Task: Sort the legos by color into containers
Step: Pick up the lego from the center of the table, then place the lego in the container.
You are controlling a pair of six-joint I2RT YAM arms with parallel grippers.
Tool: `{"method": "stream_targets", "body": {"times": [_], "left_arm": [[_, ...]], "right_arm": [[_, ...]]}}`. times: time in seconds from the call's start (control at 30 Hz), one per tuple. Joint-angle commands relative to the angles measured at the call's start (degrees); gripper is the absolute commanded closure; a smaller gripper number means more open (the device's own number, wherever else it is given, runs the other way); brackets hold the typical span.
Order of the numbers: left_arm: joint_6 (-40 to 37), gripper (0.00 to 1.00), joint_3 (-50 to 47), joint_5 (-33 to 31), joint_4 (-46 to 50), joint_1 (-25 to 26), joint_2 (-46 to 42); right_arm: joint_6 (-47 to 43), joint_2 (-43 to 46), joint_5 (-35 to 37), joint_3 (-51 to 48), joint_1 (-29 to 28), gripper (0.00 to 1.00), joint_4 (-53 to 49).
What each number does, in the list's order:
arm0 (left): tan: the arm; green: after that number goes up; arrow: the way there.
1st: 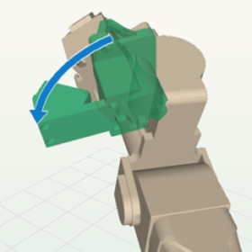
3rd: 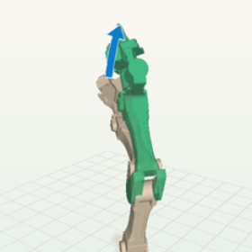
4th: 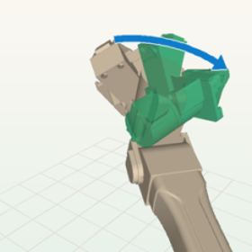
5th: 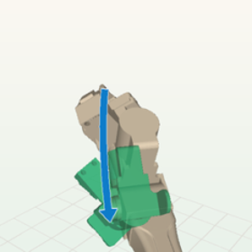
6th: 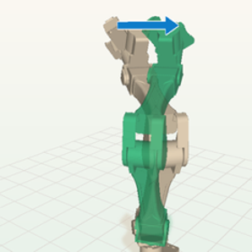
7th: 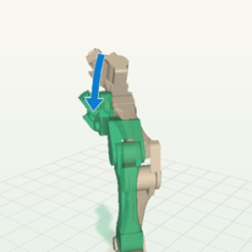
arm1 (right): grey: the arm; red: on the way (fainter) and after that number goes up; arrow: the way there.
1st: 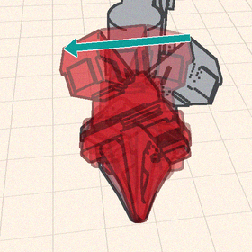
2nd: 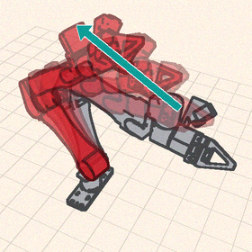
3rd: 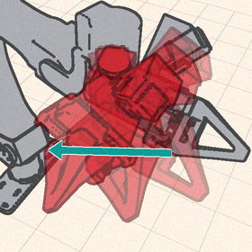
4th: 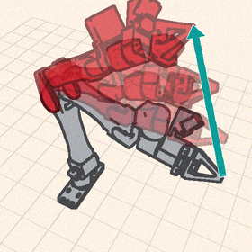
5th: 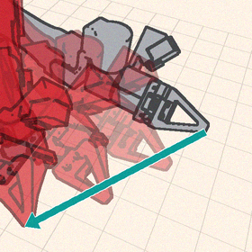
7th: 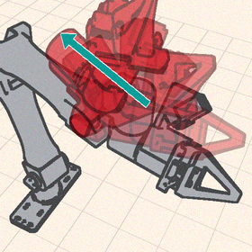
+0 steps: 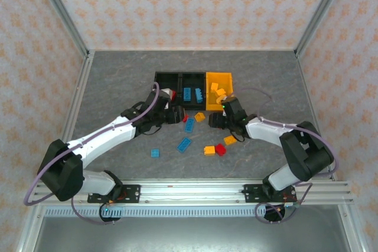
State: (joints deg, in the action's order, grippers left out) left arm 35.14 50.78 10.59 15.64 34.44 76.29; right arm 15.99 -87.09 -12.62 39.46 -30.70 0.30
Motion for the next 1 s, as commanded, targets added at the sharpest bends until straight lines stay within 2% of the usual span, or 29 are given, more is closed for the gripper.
{"method": "stream_targets", "body": {"times": [0.0, 0.13, 0.27, 0.37, 0.47, 0.57, 0.8, 0.97], "left_arm": [[0.9, 0.4, -1.1, 0.7, -1.3, -0.5, -0.3], [1.2, 0.41, -1.4, 0.9, -1.9, -0.6, -0.3], [1.4, 0.41, -1.2, 1.3, -1.9, -0.6, -0.1], [1.4, 0.41, -1.4, 1.0, -1.6, -0.6, -0.4], [1.4, 0.41, -1.4, 0.7, -1.2, -0.7, -1.1], [1.7, 0.41, -1.7, -0.1, -0.9, -1.0, -1.9], [6.7, 0.41, -4.7, -4.3, 1.1, -4.0, -7.5], [10.5, 0.41, -10.3, -3.9, 2.9, -8.7, -16.4]], "right_arm": [[-1.6, -1.6, 2.1, 2.7, -1.7, 0.32, -1.4], [-2.3, -4.4, 6.9, 5.1, -4.0, 0.34, -5.4], [-1.3, -6.6, 9.8, 6.7, -4.9, 0.41, -7.0], [-1.0, -7.8, 11.0, 7.7, -5.2, 0.5, -7.3], [-1.1, -9.0, 11.6, 9.1, -5.4, 0.67, -8.7], [-1.4, -8.5, 12.7, 10.7, -6.4, 0.75, -11.3], [-0.6, -0.8, 10.7, 16.1, -7.7, 0.75, -17.3], [0.0, -2.0, 6.4, 24.4, -8.0, 0.74, -19.3]]}}
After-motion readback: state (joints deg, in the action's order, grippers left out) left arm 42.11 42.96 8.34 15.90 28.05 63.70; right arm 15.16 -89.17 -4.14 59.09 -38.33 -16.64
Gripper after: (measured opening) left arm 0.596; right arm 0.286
